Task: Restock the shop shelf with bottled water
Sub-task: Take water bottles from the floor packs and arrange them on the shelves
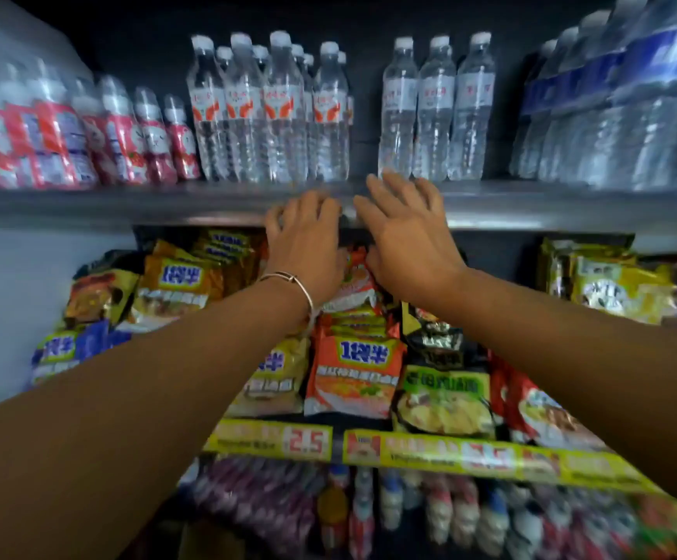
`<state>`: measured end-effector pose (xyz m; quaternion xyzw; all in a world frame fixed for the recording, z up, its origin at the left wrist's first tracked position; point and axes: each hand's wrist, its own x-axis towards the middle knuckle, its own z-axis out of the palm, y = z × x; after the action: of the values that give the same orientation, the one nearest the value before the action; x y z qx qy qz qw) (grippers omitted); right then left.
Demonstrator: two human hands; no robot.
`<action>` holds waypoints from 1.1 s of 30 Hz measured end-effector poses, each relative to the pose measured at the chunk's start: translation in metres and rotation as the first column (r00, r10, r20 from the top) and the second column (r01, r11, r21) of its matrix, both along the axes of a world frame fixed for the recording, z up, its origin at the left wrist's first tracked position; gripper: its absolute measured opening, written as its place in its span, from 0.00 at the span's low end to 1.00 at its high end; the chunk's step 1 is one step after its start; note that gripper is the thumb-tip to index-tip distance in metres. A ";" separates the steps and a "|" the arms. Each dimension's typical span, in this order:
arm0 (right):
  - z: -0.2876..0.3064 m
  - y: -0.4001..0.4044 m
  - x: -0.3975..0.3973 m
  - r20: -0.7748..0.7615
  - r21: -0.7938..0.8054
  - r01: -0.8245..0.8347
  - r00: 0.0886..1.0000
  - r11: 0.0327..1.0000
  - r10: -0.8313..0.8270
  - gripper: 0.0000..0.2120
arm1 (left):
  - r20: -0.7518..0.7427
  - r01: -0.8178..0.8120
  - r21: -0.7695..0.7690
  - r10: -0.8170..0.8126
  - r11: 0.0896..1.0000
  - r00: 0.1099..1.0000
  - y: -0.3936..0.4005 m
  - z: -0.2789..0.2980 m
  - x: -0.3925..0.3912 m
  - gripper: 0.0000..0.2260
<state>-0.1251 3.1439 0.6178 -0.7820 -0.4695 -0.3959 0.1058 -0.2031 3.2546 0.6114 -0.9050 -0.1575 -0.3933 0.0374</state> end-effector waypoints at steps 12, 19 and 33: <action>-0.345 -0.056 -0.025 -0.377 -0.146 -0.166 0.921 0.975 0.100 0.21 | -0.256 -0.062 -0.317 -0.022 0.946 0.967 -0.067 -0.328 -0.021 0.20; -0.588 -0.049 -0.061 -0.679 -0.191 -0.232 0.733 0.954 0.042 0.23 | -0.366 -0.127 -0.436 -0.047 0.891 0.930 -0.071 -0.569 -0.059 0.22; -0.912 -0.005 -0.128 -0.958 -0.266 -0.278 0.182 0.923 -0.221 0.24 | -0.622 -0.329 -0.510 -0.077 0.795 0.779 -0.042 -0.874 -0.126 0.25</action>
<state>-0.2535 3.1389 -0.2937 -0.8462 -0.3738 0.2993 0.2338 -0.3292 3.2128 -0.2624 -0.9336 -0.3150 -0.0044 -0.1707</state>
